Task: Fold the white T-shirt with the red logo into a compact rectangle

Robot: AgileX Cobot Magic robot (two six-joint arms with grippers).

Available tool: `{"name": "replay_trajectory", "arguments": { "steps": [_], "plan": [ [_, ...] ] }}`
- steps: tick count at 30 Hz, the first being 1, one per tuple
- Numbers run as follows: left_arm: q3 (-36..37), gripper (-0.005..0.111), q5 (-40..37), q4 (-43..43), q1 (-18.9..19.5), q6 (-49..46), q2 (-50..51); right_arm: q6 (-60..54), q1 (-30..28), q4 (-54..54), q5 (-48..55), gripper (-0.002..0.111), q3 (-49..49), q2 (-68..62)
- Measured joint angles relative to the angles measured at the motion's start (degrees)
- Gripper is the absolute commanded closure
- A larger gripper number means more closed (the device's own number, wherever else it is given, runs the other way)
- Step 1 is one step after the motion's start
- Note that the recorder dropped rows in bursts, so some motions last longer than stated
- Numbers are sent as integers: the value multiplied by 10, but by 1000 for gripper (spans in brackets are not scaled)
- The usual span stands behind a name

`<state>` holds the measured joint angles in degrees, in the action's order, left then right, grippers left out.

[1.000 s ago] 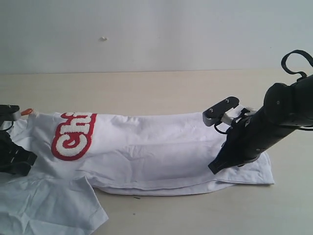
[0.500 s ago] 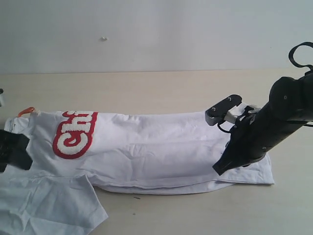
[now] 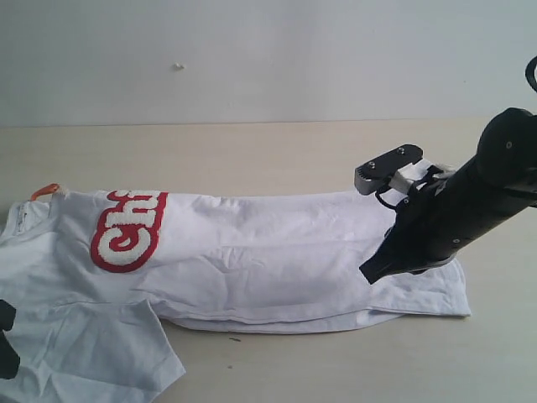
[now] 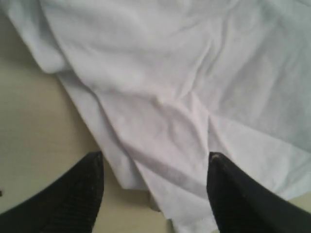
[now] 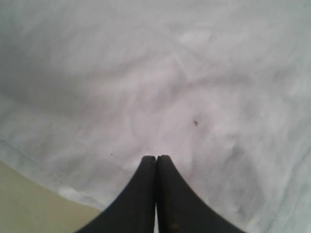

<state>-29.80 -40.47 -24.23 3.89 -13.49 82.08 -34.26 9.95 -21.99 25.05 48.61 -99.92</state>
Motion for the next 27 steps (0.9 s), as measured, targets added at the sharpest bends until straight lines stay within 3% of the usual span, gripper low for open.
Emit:
{"name": "replay_trajectory", "arguments": {
  "steps": [12,27],
  "plan": [
    [79,46,97,-23,0,45,-10,-13,0,-16,9,108,0,0],
    [79,46,107,-123,0,-27,38,-45,0,-52,11,108,0,0]
  ]
}}
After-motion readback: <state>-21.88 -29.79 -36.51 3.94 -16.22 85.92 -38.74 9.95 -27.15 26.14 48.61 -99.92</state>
